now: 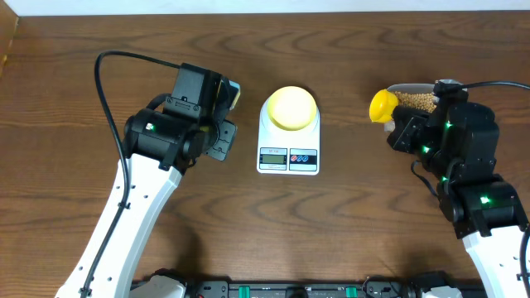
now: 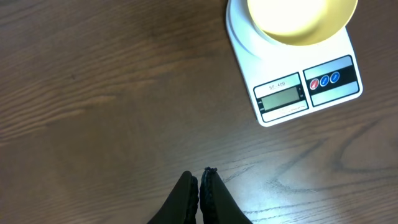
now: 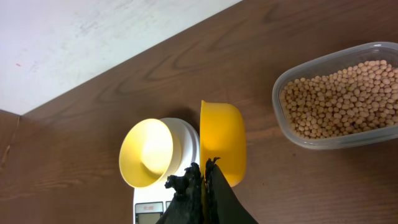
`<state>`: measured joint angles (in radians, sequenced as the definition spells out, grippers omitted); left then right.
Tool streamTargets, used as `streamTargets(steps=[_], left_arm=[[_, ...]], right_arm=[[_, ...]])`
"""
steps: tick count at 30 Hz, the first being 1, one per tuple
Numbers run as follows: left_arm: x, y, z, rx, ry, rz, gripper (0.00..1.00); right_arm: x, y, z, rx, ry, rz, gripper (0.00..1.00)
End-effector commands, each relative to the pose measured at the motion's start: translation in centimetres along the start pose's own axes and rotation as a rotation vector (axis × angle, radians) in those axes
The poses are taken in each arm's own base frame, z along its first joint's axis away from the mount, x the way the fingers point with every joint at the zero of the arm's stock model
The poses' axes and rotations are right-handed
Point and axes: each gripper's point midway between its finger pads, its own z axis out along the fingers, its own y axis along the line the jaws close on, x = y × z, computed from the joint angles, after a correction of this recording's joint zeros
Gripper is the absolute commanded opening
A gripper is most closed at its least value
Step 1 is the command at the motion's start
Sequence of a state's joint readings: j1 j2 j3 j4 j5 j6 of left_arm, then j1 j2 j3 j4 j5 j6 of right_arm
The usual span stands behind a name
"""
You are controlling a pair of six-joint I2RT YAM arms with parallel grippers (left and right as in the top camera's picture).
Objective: Scoop item into bowl and weigh 50g on scale
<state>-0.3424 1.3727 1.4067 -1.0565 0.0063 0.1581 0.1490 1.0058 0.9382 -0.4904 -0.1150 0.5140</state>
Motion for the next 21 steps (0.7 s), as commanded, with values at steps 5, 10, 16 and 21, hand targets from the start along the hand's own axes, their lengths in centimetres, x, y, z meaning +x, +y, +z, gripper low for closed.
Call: streamTargets(steps=[5,10,16,21], left_arm=[[-0.1,-2.2,0.1,0.086,-0.004,0.1,0.08],[1.0,-2.9,1.3,0.103,0.03,0.117,0.08],[2.6,-3.2,2.9,0.113,0.075,0.117,0.08],[2.6,-3.3,3.2,0.116,0.072,0.117,0.08]], right_arm=[[-1.0,0.3,-0.5,0.001,-0.029,-0.015,0.01],[-1.1,0.3,-0.6,0.0,-0.031,-0.016,0.01],[-1.1,0.3,-0.5,0.0,-0.031,-0.016,0.01],[-1.1,0.3,-0.5,0.0,-0.031,-0.016,0.01]])
